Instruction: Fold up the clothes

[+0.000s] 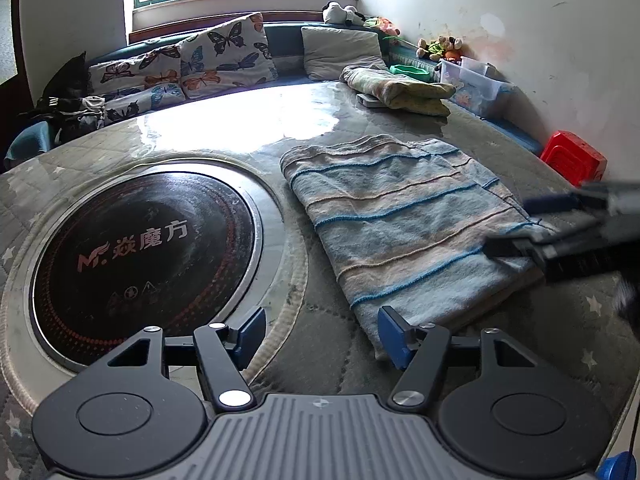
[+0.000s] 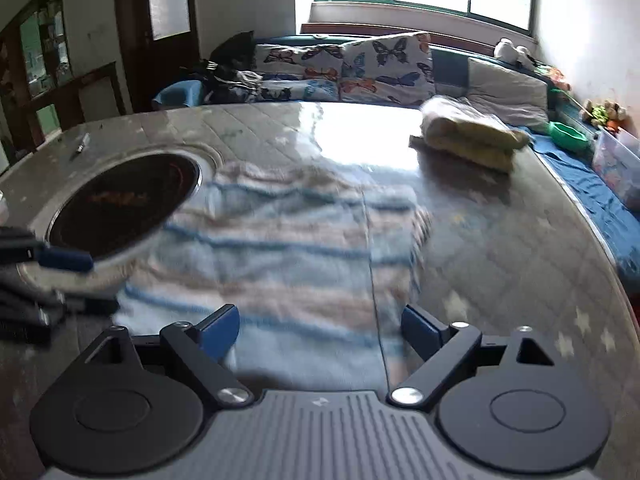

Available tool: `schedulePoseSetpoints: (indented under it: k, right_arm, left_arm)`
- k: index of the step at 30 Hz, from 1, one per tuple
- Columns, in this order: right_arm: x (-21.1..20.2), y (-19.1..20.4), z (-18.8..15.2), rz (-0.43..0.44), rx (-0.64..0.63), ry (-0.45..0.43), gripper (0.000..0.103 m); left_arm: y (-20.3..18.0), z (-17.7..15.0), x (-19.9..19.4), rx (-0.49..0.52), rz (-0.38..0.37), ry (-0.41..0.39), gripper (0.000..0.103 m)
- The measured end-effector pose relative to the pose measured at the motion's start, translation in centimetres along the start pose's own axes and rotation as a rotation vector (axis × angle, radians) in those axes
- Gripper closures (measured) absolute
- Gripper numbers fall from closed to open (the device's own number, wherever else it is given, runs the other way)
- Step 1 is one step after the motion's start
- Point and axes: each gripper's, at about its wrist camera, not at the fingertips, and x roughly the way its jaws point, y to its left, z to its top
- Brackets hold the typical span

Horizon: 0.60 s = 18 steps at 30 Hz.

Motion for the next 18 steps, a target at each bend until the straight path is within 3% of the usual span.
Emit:
schedulePoseSetpoints:
  k: [10, 18]
  right_arm:
    - [-2.3, -3.0, -4.3, -0.007, 0.203, -0.055, 0.002]
    - [-4.0, -4.7, -3.9, -0.098, 0.265, -0.139, 0.0]
  left_arm:
    - [0.4, -0.2, 0.1, -0.018, 0.015, 0.012, 0.035]
    - [0.6, -0.4, 0.0, -0.027, 0.026, 0.016, 0.035]
